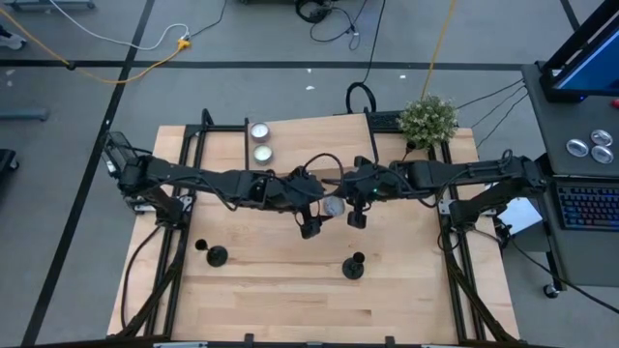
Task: Pick & Place candle stick holders
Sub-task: Put the white scented candle on the shelf
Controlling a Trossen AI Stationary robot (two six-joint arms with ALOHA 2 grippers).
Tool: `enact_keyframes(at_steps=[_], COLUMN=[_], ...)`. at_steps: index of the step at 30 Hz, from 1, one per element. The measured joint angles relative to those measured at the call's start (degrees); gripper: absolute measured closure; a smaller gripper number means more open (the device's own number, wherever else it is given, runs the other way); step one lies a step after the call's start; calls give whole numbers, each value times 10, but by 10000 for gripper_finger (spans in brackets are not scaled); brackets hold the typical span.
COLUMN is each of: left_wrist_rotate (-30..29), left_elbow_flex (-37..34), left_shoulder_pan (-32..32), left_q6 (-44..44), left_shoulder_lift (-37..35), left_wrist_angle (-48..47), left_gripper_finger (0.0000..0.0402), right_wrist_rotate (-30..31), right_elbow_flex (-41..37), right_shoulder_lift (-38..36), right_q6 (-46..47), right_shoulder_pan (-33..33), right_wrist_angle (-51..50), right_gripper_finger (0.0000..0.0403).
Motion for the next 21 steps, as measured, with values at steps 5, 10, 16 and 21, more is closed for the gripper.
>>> enact_keyframes(at_steps=[5,10,16,21], left_wrist_rotate=[23,38,56,66], left_elbow_flex=[0,0,1,0], left_shoulder_pan=[6,10,18,20], left_q6=[5,5,-6,-8], left_shoulder_lift=[13,25,35,39], left_wrist_angle=[17,28,58,66], left_gripper_finger=[18,18,18,18], right_wrist_rotate=[-4,-13,-13,-14], right_elbow_flex=[0,0,0,0], right_shoulder_lift=[0,0,0,0], right_q6=[0,1,3,11], right_shoulder_pan=[0,0,0,0], right_wrist_angle=[6,18,17,18], right_gripper_finger=[403,403,403,403])
